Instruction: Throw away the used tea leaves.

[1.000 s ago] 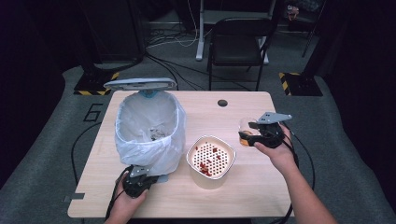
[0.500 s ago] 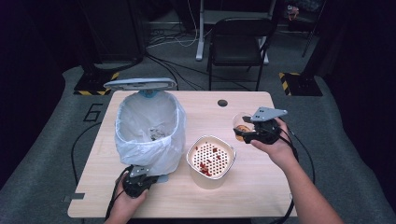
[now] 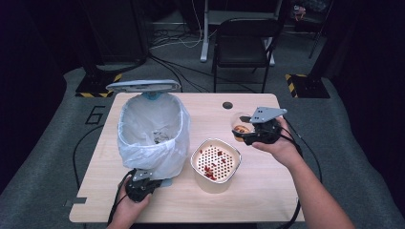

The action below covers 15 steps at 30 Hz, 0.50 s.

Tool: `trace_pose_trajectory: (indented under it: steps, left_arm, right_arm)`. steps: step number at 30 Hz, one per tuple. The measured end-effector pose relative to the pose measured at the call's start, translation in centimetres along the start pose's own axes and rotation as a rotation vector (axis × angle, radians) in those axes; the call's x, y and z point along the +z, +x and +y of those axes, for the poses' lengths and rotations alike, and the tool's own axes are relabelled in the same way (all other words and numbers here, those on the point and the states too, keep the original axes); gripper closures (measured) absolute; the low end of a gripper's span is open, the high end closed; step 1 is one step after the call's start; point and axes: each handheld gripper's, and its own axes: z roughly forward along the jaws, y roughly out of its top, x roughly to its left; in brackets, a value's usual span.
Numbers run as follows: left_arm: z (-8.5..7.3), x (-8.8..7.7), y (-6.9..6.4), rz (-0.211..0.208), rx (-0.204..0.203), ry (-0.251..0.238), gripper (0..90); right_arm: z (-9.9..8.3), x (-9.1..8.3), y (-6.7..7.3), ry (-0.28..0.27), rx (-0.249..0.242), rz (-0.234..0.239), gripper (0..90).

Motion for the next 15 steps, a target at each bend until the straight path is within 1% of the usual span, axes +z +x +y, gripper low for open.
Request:
trace_pose_trajectory:
  steps: [2,7,9,10,15]
  left_arm:
    - [0.0,0.0,0.0,-0.001,0.001,0.001,90.0]
    - [0.0,0.0,0.0,-0.001,0.000,0.000,90.0]
    - [0.0,0.0,0.0,-0.001,-0.001,0.000,90.0]
    - [0.0,0.0,0.0,-0.001,0.000,-0.002,90.0]
    - [0.0,0.0,0.0,-0.001,-0.001,-0.003,90.0]
  right_arm:
    - [0.2,0.2,0.0,0.008,-0.013,0.015,41.8]
    - [0.7,0.4,0.3,0.021,-0.082,0.041,41.8]
    - [0.8,0.5,0.4,0.018,-0.091,0.045,41.8]
    - [1.1,0.6,0.6,0.022,-0.110,0.055,41.8]
    - [1.9,0.8,0.9,0.041,-0.183,0.059,41.8]
